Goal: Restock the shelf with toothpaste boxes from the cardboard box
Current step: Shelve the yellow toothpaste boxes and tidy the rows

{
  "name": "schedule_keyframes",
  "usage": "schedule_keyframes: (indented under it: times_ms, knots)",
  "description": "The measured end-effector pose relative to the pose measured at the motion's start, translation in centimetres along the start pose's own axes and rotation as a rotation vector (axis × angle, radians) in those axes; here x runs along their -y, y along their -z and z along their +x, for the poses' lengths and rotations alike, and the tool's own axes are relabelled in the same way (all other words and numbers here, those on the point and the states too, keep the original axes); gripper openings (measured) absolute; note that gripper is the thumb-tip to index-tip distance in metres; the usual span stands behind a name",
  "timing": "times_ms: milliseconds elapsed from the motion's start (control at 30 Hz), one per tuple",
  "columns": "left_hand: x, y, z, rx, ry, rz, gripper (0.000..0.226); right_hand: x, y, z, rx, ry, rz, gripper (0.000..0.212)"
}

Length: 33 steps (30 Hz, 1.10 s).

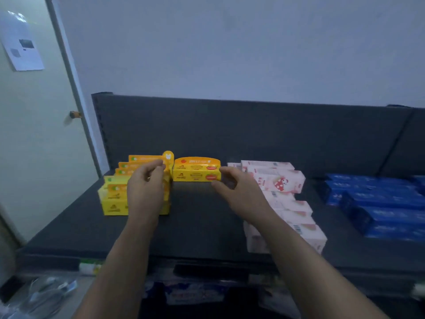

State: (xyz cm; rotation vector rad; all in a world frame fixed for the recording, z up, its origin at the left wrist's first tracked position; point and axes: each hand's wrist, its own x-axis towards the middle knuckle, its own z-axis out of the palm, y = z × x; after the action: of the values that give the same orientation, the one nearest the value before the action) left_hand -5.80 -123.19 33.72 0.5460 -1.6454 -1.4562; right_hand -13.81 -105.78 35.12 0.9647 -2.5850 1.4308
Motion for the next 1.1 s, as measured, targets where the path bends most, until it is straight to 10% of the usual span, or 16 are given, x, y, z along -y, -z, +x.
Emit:
schedule_keyframes:
  times_ms: [633,1100]
  knots:
    - [-8.0,-37.9,-36.6,0.961,0.014,-0.275,0.016,-19.7,39.3,-32.2,-0.571,-0.513,-0.355,0.044]
    - [-6.4,-53.5,-66.3,1.609,0.188,-0.104,0.019,-28.0,51.6,-60.5,-0.955,-1.152,-0.332,0.039]
